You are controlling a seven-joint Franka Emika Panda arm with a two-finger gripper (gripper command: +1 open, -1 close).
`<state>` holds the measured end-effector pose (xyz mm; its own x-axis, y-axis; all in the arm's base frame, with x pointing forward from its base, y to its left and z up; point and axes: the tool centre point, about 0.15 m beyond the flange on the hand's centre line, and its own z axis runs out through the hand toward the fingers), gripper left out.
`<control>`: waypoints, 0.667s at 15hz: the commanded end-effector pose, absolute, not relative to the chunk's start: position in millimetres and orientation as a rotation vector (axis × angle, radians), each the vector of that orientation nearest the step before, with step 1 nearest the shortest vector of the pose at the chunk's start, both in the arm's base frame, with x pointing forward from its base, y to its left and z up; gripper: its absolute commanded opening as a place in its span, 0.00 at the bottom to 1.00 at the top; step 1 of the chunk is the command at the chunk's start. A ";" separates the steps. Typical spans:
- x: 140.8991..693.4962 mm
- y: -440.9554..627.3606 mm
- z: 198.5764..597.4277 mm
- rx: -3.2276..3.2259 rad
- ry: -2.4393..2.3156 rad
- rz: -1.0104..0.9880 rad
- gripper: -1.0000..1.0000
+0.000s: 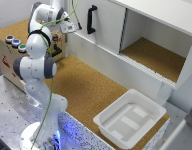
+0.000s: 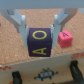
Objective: Place the purple block on top of the yellow block
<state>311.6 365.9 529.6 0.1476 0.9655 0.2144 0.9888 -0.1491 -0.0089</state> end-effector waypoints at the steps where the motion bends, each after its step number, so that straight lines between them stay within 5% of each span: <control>1: 288.5 439.4 549.8 -2.112 -2.116 -0.070 0.00; 10: 261.2 502.7 518.2 -1.928 -2.283 -0.077 0.00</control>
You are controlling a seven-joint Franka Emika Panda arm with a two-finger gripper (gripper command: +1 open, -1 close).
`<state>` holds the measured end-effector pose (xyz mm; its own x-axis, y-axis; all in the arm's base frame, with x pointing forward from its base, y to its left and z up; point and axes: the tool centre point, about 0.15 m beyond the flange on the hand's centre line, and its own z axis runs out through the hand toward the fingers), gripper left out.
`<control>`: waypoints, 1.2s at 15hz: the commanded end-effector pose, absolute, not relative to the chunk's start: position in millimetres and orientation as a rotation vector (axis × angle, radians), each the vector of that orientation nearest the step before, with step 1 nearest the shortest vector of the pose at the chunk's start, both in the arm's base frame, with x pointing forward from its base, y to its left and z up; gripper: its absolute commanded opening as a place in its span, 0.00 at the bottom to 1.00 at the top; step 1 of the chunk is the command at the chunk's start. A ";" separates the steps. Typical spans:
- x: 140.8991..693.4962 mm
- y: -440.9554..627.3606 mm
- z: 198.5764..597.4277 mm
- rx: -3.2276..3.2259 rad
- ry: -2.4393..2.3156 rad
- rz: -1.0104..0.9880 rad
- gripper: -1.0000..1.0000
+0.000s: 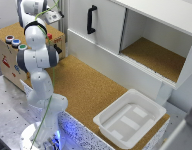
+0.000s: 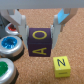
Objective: Place the purple block on top of the yellow block
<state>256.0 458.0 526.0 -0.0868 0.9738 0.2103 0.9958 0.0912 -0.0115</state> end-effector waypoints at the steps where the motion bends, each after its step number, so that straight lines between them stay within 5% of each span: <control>1: 262.0 505.8 511.3 -1.920 -2.294 -0.079 0.00; 5: 269.6 509.9 493.7 -1.911 -2.322 -0.225 0.00; 18: 320.2 492.1 466.8 -2.011 -2.203 -0.175 0.00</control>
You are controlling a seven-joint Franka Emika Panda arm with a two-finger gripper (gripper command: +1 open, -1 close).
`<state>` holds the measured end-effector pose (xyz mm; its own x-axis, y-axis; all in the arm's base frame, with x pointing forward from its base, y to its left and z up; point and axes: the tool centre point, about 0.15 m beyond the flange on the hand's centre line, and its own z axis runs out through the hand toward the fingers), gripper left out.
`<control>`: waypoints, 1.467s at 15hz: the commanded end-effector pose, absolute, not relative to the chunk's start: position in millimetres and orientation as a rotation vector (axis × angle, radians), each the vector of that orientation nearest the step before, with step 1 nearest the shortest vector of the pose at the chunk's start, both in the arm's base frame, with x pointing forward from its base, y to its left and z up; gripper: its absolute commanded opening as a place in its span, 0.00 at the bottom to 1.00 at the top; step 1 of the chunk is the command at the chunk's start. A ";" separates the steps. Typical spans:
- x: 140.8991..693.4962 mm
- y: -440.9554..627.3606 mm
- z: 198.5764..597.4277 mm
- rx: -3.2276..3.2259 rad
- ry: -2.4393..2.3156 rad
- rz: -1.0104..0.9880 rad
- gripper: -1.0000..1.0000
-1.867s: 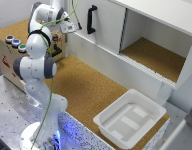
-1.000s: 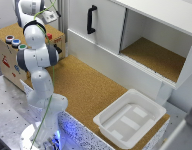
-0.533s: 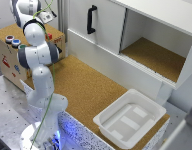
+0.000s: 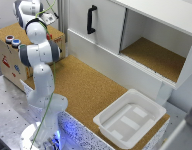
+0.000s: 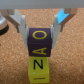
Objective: Place the purple block on top of the yellow block
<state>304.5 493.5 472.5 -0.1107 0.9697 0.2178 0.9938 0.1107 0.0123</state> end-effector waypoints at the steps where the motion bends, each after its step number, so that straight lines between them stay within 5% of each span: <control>1: 319.0 488.0 467.7 -2.018 -2.197 -0.178 0.00; 22: 291.1 468.5 459.3 -2.003 -2.125 -0.163 0.00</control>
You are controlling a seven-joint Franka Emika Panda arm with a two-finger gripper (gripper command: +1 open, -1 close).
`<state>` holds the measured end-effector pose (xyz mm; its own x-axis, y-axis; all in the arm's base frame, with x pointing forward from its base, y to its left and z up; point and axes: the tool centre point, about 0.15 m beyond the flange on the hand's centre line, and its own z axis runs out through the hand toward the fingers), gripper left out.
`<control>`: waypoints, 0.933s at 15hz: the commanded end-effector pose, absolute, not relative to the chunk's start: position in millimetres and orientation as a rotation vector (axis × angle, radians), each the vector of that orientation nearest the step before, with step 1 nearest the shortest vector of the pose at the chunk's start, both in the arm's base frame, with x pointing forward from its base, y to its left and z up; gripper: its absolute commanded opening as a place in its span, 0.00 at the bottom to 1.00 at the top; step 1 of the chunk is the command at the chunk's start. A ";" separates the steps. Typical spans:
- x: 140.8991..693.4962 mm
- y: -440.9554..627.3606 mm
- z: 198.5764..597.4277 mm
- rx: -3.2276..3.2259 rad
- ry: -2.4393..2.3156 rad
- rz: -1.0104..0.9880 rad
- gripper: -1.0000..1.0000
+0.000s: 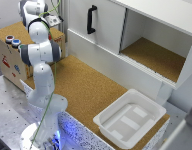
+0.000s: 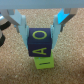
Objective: Place the purple block on top of the yellow block
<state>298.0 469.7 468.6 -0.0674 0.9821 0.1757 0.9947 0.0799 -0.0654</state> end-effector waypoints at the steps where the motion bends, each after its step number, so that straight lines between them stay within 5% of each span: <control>1: 292.7 470.7 456.9 -2.002 -2.128 -0.168 0.00; 5: 290.6 475.5 450.9 -2.024 -2.117 -0.159 0.00; 6: 290.7 475.9 451.5 -2.030 -2.107 -0.176 1.00; 14: 279.5 466.0 492.7 -2.025 -2.106 -0.276 1.00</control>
<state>296.9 481.9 470.6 -0.0292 0.9754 0.2184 0.9970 0.0440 -0.0635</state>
